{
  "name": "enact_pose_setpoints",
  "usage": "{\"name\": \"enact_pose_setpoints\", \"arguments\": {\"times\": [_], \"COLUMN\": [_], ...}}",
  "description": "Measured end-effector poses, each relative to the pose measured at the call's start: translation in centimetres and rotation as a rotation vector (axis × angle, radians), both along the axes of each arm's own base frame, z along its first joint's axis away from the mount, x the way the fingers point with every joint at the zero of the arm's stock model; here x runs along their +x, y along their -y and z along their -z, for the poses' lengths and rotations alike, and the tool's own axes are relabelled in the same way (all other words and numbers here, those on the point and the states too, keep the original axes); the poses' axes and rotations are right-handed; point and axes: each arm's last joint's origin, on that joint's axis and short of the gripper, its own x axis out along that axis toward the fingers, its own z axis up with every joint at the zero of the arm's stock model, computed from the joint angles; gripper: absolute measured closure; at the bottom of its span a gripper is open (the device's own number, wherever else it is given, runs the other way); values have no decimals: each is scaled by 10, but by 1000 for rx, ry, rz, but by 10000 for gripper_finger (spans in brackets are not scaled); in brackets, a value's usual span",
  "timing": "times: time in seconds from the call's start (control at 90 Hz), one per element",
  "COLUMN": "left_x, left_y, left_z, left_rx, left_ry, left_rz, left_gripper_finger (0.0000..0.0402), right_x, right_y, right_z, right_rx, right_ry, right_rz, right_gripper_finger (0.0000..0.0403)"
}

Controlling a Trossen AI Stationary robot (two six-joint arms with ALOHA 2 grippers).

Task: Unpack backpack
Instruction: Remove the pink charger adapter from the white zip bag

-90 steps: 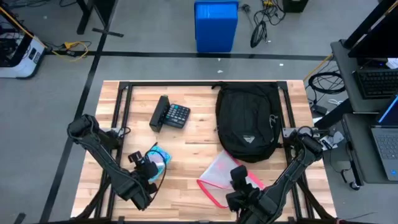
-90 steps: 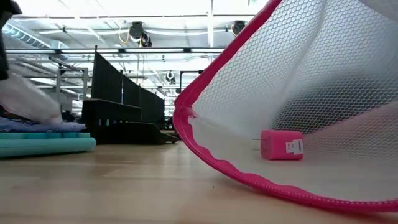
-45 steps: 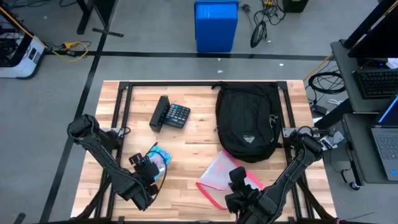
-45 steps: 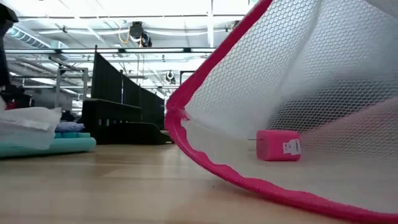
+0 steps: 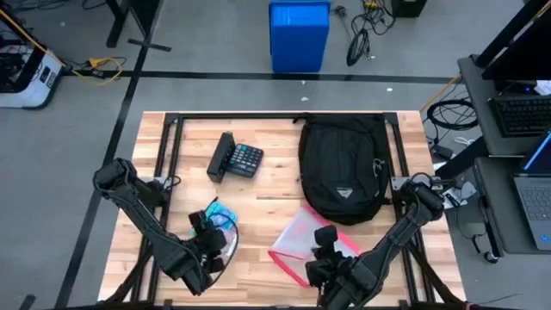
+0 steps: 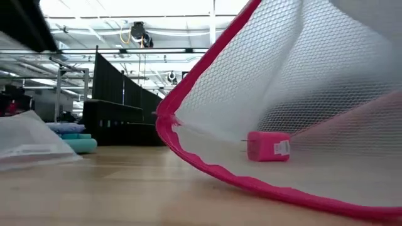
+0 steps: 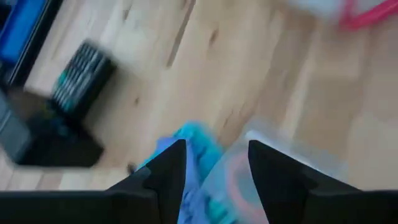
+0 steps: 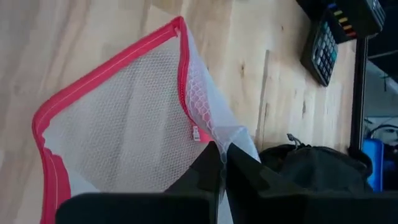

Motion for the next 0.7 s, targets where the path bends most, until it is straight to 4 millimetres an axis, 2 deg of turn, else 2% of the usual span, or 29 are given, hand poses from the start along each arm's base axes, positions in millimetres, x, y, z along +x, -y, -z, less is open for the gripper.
{"name": "enact_pose_setpoints", "arguments": {"times": [0.2,0.367,0.522,0.7], "left_x": [17,29,51,81], "left_y": [16,23,19,13], "left_z": [-4,-9,-11,2], "left_rx": [-38,-65,-114,-188], "left_ry": [91,163,284,326], "left_rz": [194,273,285,357], "left_gripper_finger": [253,254,254,254], "right_x": [6,6,6,7], "right_y": [7,7,8,10], "right_z": [0,0,0,-1], "right_rx": [12,16,8,-31], "right_ry": [12,15,28,81], "right_rz": [48,60,66,91], "right_gripper_finger": [403,403,403,403]}}
